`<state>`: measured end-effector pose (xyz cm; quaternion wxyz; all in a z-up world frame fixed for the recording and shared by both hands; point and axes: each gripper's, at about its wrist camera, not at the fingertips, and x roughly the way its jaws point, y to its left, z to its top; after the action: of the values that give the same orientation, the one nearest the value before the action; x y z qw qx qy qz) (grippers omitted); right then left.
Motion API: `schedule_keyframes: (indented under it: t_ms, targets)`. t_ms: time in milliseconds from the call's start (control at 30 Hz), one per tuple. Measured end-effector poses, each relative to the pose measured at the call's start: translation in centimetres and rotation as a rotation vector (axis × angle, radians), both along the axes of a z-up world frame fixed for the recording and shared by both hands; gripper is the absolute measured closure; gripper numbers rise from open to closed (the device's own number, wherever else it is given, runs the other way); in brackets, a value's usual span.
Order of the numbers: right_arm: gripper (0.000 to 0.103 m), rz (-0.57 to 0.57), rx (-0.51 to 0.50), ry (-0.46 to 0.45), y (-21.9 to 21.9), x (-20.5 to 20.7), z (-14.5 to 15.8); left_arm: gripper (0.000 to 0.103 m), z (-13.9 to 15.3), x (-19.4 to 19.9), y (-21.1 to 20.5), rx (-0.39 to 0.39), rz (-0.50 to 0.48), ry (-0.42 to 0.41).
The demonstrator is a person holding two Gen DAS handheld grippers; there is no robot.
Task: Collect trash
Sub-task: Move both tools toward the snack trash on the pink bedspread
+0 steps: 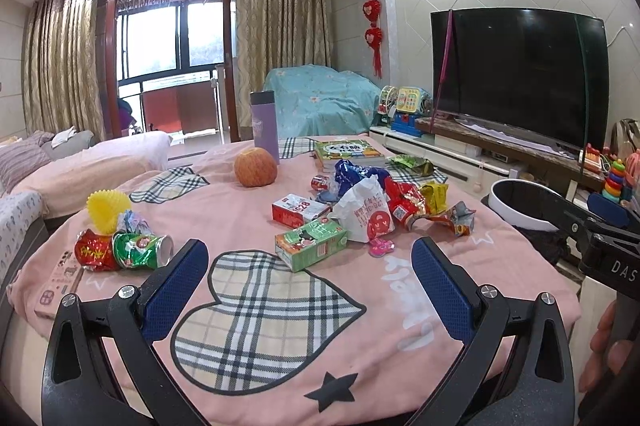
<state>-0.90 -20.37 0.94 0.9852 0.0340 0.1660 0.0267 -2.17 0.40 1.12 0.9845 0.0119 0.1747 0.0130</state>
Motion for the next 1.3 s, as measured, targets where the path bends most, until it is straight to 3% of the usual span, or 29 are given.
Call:
schedule_keyframes:
  t_ms: [900,1300]
  targets:
    - [0.0,0.008,0.005,0.016,0.2,0.4,-0.4,0.0,-0.6,0.4,0.1,-0.003,-0.007,0.016]
    - [0.0,0.009,0.025,0.015,-0.3,0.7,-0.8,0.0,-1.5,2.0,-0.1,-0.009,-0.025,0.07]
